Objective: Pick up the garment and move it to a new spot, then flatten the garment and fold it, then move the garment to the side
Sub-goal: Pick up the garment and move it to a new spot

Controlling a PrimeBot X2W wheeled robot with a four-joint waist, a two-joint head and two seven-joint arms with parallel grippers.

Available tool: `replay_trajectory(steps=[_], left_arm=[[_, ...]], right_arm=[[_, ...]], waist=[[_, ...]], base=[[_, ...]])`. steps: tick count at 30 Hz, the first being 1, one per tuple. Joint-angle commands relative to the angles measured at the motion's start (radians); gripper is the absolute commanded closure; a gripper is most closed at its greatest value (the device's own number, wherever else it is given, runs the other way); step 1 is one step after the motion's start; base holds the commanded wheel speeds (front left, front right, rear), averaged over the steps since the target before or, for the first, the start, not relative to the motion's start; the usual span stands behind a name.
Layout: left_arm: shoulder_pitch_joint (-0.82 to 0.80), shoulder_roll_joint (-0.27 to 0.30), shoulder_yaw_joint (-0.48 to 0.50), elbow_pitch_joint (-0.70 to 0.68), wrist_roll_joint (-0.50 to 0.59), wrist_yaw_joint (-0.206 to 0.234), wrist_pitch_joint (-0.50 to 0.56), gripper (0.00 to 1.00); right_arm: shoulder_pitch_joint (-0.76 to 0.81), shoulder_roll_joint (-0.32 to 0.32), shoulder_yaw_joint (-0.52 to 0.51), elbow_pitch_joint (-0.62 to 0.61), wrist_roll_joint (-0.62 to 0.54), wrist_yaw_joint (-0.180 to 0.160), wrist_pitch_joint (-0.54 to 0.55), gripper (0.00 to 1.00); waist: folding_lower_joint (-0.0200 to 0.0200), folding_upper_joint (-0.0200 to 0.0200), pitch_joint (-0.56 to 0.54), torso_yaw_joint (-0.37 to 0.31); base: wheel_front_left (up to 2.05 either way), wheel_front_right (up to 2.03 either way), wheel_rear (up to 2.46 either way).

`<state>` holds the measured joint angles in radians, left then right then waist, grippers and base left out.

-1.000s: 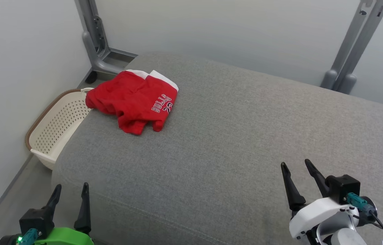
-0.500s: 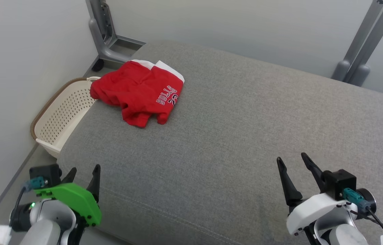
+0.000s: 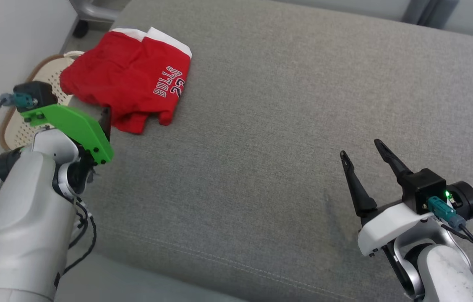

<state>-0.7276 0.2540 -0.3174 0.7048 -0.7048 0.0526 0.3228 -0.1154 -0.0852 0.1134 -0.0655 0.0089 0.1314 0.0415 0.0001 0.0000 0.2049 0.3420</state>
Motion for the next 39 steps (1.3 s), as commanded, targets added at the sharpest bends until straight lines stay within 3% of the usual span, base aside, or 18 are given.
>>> replay_trajectory(steps=[1, 4, 12, 19, 20, 21, 22, 32, 39], left_arm=[[-0.043, 0.003, 0.004, 0.021, -0.002, -0.003, 0.007, 0.0], [-0.117, 0.007, 0.019, 0.073, -0.016, 0.0, 0.02, 0.0], [-0.227, 0.03, 0.042, 0.213, -0.024, 0.067, 0.076, 0.0], [-0.255, 0.016, 0.057, 0.263, -0.041, 0.051, 0.033, 0.0], [-0.259, 0.015, 0.057, 0.27, -0.042, 0.047, 0.026, 0.1], [-0.263, 0.014, 0.056, 0.273, -0.04, 0.042, 0.011, 0.87], [-0.267, 0.012, 0.053, 0.276, -0.036, 0.034, -0.003, 1.0], [-0.275, 0.012, 0.039, 0.3, -0.011, -0.025, -0.17, 1.0], [-0.296, 0.017, 0.012, 0.29, 0.018, -0.052, -0.264, 1.0]], right_arm=[[-0.015, -0.013, 0.0, -0.02, -0.002, -0.002, 0.01, 0.0], [-0.02, -0.034, 0.002, -0.063, -0.004, -0.002, 0.034, 0.0], [-0.03, -0.069, 0.018, -0.143, -0.001, -0.002, 0.069, 0.0], [-0.024, -0.077, 0.012, -0.167, -0.001, -0.002, 0.075, 0.0], [-0.025, -0.076, 0.011, -0.168, -0.002, -0.002, 0.075, 0.0], [-0.027, -0.075, 0.011, -0.166, -0.004, -0.002, 0.075, 0.0], [-0.029, -0.073, 0.012, -0.164, -0.005, -0.002, 0.076, 0.0], [-0.039, -0.04, 0.042, -0.09, 0.019, -0.002, 0.032, 0.0], [-0.041, -0.004, 0.064, -0.011, 0.037, -0.002, -0.023, 0.0]], waist=[[-0.0001, 0.0, 0.135, -0.085], [-0.0001, 0.0, 0.189, -0.101], [-0.0001, 0.0, 0.287, -0.128], [-0.0001, 0.0, 0.311, -0.132], [-0.0001, 0.0, 0.311, -0.132], [-0.0001, 0.0, 0.311, -0.131], [-0.0001, 0.0, 0.309, -0.13], [-0.0001, 0.0, 0.218, -0.161], [-0.0001, 0.0, 0.1, -0.244]], base=[[0.0, 0.0, 0.0], [0.0, 0.0, 0.0], [0.0, 0.0, 0.0], [0.0, 0.0, 0.0], [0.0, 0.0, 0.0], [0.0, 0.0, 0.0], [0.0, 0.0, 0.0], [0.0, 0.0, 0.0], [0.0, 0.0, 0.0]])
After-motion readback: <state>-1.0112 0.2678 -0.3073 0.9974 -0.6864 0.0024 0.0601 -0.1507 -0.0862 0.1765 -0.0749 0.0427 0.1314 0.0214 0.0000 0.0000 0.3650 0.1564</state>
